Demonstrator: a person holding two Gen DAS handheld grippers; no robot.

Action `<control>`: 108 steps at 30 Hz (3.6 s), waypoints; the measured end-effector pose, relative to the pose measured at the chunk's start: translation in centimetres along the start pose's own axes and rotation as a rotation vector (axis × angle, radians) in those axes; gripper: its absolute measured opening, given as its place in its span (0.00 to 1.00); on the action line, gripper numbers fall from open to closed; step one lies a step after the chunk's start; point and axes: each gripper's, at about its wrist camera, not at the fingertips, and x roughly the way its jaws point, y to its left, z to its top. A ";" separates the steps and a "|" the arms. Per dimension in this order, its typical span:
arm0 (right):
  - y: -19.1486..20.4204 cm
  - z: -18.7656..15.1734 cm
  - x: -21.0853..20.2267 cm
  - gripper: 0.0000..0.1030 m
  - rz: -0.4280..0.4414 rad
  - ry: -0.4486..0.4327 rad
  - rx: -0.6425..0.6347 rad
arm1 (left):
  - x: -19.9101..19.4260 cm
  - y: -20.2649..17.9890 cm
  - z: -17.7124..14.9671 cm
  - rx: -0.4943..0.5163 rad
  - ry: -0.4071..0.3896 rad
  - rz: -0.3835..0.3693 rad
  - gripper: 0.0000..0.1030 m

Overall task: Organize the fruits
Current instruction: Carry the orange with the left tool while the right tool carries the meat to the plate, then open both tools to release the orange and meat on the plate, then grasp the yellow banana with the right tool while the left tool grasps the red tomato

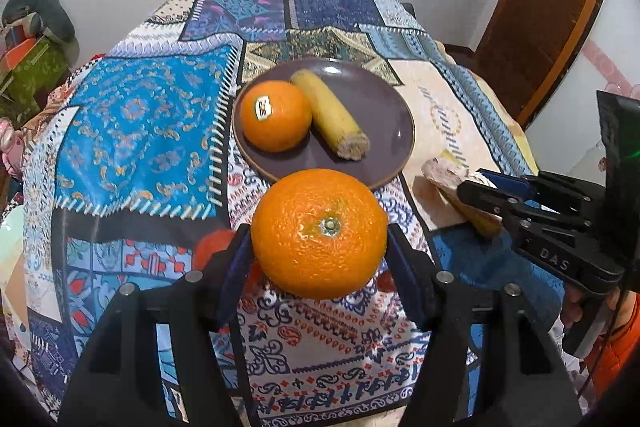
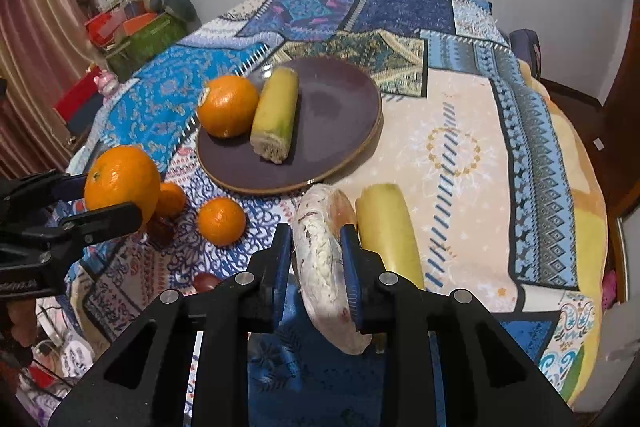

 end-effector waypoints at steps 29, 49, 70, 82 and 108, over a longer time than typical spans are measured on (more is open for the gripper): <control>0.2 7.5 -0.8 0.22 0.027 -0.171 -0.049 | 6.5 1.4 5.1 -0.026 0.026 0.005 0.63; 1.3 10.3 6.6 0.21 0.001 -0.105 -0.119 | 11.0 3.4 7.0 -0.069 0.064 -0.026 0.64; 1.2 8.6 7.4 0.22 0.048 0.003 -0.114 | 8.8 2.3 6.3 -0.046 0.070 -0.001 0.66; -0.3 7.7 1.8 0.26 0.029 -0.068 -0.048 | 3.4 1.9 6.2 -0.044 -0.013 0.024 0.66; -2.3 2.0 -3.4 0.51 -0.090 -0.061 -0.027 | 0.0 6.0 -0.4 -0.100 0.030 0.115 0.69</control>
